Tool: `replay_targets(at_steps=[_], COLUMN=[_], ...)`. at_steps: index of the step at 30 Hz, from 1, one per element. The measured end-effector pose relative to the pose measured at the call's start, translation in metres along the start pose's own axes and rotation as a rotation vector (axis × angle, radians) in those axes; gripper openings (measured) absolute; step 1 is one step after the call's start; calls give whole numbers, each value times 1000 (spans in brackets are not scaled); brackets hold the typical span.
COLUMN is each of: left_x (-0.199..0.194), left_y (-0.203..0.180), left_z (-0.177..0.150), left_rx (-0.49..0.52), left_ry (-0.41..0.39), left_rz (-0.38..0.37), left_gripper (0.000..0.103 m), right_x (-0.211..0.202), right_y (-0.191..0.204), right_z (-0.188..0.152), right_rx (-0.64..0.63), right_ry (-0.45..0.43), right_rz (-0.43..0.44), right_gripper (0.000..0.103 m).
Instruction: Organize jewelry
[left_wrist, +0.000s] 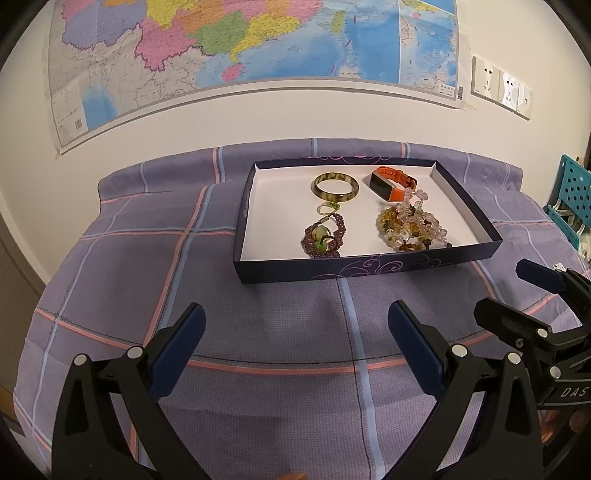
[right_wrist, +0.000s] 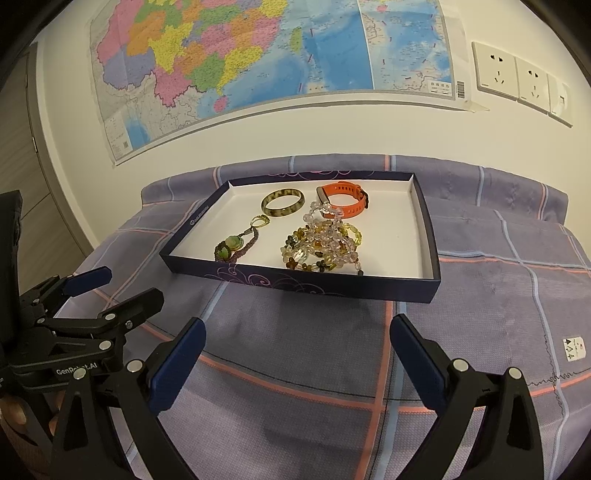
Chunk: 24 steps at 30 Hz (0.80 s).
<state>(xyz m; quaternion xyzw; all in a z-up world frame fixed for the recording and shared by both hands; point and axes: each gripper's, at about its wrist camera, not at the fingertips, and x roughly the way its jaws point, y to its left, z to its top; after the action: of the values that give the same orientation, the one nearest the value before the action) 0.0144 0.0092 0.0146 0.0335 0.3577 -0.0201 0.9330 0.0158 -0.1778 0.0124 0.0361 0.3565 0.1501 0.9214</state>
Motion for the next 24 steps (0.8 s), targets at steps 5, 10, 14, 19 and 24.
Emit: replay_targets(at_steps=[5,10,14,19,24], left_x=[0,0,1,2,3], left_y=[1,1,1,1,1], left_z=[1,1,1,0,-1], left_rx=[-2,-1,-2,-3,-3], left_ry=[1,2,4,10,11], left_rz=[1,0,0,0,-1], left_gripper=[97,97,97,97,97], right_x=[0,0,1,1,1], right_y=[0,0,-1,-1,-1], right_z=[1,2,2,1,1], right_rx=[1,2,4,3,3], right_ry=[0,1,2,3,7], right_rz=[7,6,7,4,5], right_gripper=[96,96,96,96,96])
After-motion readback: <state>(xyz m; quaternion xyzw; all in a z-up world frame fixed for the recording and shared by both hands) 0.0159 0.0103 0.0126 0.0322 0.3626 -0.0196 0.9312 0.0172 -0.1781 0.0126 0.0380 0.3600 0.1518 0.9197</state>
